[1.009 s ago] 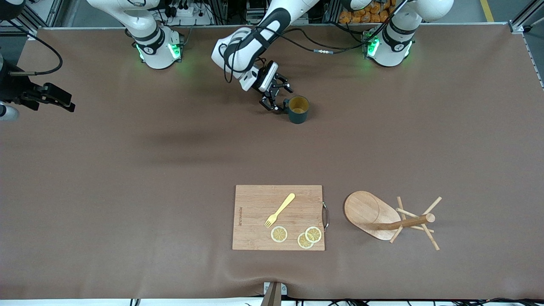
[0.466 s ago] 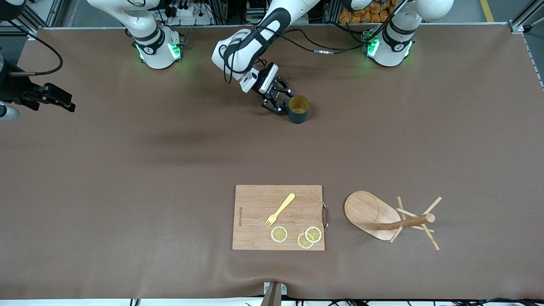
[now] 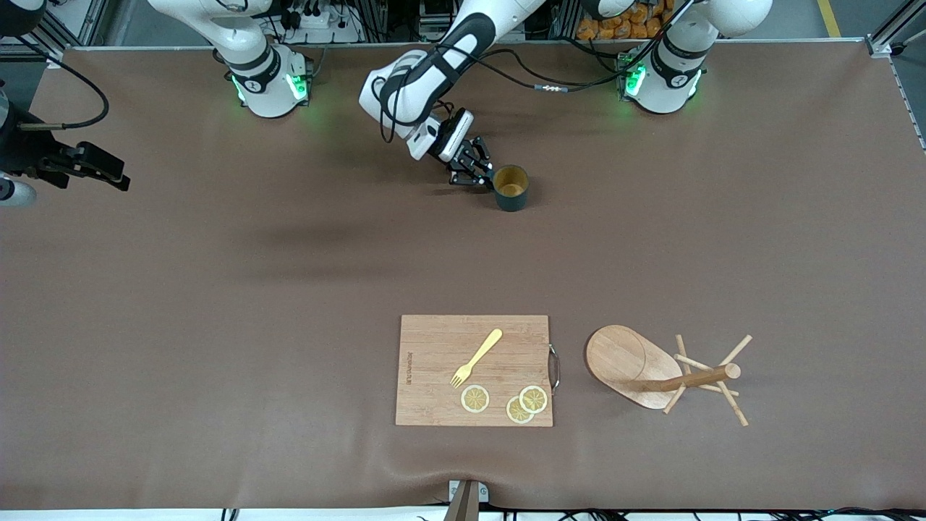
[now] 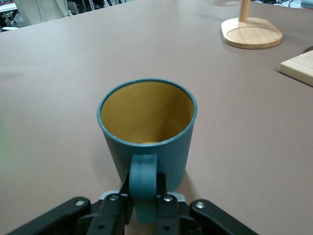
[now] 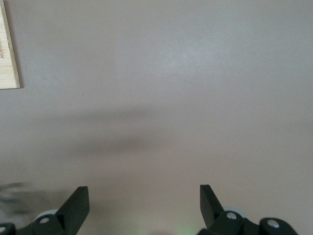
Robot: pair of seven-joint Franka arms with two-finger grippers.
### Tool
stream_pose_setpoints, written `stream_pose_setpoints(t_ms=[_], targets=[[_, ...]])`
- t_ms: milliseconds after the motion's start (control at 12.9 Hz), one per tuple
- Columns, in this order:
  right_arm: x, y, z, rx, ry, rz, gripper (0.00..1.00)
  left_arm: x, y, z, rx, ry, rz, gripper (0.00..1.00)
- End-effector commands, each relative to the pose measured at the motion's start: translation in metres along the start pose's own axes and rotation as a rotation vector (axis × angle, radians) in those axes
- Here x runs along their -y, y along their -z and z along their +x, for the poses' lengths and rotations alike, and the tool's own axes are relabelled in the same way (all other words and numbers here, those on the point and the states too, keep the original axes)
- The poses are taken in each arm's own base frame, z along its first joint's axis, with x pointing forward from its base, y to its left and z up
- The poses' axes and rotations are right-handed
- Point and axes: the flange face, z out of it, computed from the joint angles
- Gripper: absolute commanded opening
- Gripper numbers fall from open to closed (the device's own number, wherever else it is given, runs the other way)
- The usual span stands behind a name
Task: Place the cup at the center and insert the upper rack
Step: 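Lift the mug with the left gripper toward the mug-tree stand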
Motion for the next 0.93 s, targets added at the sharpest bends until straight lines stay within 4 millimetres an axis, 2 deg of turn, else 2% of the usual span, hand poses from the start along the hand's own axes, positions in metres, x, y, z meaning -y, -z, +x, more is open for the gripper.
stream_pose_setpoints(t_ms=[0,155,310,466,543,699,854], targets=[[-0.002,0.0,-0.003,-0.002,0.0,0.011,1.0,-0.01,0.022,0.037,0.014,-0.005,-0.027,0.0],[-0.001,0.001,-0.004,-0.002,0.002,0.011,1.0,-0.028,0.037,0.087,0.073,-0.013,-0.02,0.0],[-0.001,0.002,-0.005,-0.002,0.002,0.011,1.0,-0.05,0.049,0.158,0.164,-0.023,-0.012,0.0],[0.001,0.002,-0.004,-0.005,0.005,0.011,1.0,-0.071,0.063,0.239,0.302,-0.026,-0.063,0.0],[0.001,0.002,-0.005,-0.004,0.005,0.011,1.0,-0.076,0.068,0.269,0.362,-0.02,-0.085,0.0],[0.0,0.002,-0.005,-0.002,0.003,0.011,1.0,-0.091,0.067,0.327,0.465,0.026,-0.135,0.0],[-0.001,0.002,-0.005,0.0,0.002,0.011,1.0,-0.103,0.055,0.373,0.549,0.043,-0.15,0.0]])
